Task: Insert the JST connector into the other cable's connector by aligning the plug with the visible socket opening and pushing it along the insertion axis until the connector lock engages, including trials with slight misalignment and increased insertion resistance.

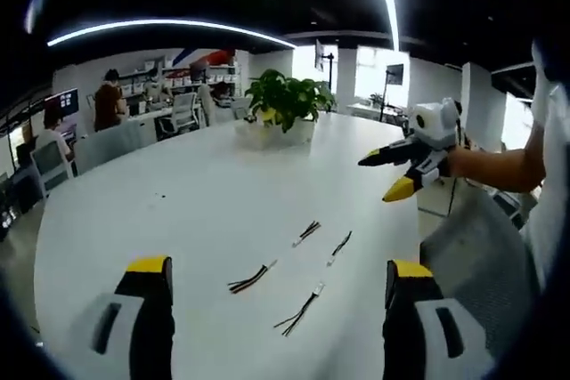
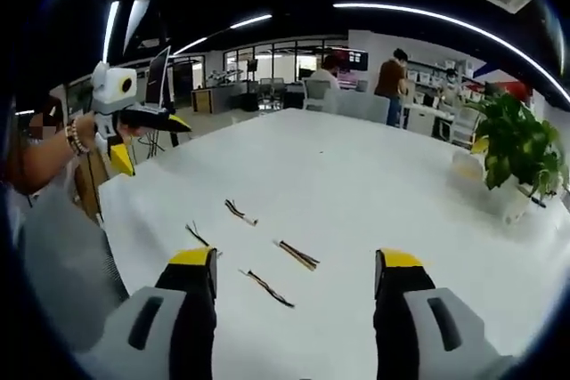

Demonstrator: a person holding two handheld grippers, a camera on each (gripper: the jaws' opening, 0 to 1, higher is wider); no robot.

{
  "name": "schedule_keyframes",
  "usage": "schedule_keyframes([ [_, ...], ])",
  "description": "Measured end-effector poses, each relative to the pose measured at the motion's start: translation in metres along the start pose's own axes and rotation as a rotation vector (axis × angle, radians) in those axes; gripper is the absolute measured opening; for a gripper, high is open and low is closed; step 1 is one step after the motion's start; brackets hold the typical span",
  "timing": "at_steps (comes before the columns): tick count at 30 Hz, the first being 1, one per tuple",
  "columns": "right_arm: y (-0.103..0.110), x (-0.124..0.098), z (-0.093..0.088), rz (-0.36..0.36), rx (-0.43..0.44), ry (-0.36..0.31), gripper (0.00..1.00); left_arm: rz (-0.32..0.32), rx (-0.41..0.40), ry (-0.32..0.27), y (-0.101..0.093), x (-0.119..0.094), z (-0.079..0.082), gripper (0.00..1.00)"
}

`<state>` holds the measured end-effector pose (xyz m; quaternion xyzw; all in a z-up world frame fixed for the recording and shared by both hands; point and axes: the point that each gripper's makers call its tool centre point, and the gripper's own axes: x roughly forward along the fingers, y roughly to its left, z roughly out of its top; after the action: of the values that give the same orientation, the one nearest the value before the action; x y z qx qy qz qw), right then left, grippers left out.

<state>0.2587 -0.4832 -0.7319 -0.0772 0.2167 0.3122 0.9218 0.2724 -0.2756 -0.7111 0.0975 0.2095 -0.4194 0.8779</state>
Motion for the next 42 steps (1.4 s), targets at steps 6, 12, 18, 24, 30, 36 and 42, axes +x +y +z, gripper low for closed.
schedule_keyframes([
  [6,-0.01,0.015,0.0,0.053,-0.022,0.044,0.68,-0.089,0.005,0.034,-0.008,0.023,0.008,0.99],
  [12,-0.013,0.032,0.0,0.084,-0.044,0.053,0.68,-0.16,0.032,0.055,-0.015,0.044,0.009,0.99],
  [18,-0.004,0.046,-0.007,0.179,-0.171,0.093,0.65,-0.272,0.11,0.129,-0.023,0.06,-0.011,0.97],
  [24,0.004,0.063,-0.018,0.248,-0.18,0.142,0.57,-0.274,0.122,0.141,-0.014,0.075,-0.02,0.91],
  [30,0.006,0.076,-0.028,0.291,-0.199,0.175,0.56,-0.291,0.097,0.141,-0.006,0.086,-0.026,0.9],
  [36,0.005,0.09,-0.036,0.331,-0.221,0.201,0.52,-0.289,0.091,0.167,-0.001,0.098,-0.04,0.86],
  [42,-0.001,0.106,-0.035,0.33,-0.199,0.18,0.51,-0.307,0.104,0.121,-0.006,0.113,-0.046,0.7],
])
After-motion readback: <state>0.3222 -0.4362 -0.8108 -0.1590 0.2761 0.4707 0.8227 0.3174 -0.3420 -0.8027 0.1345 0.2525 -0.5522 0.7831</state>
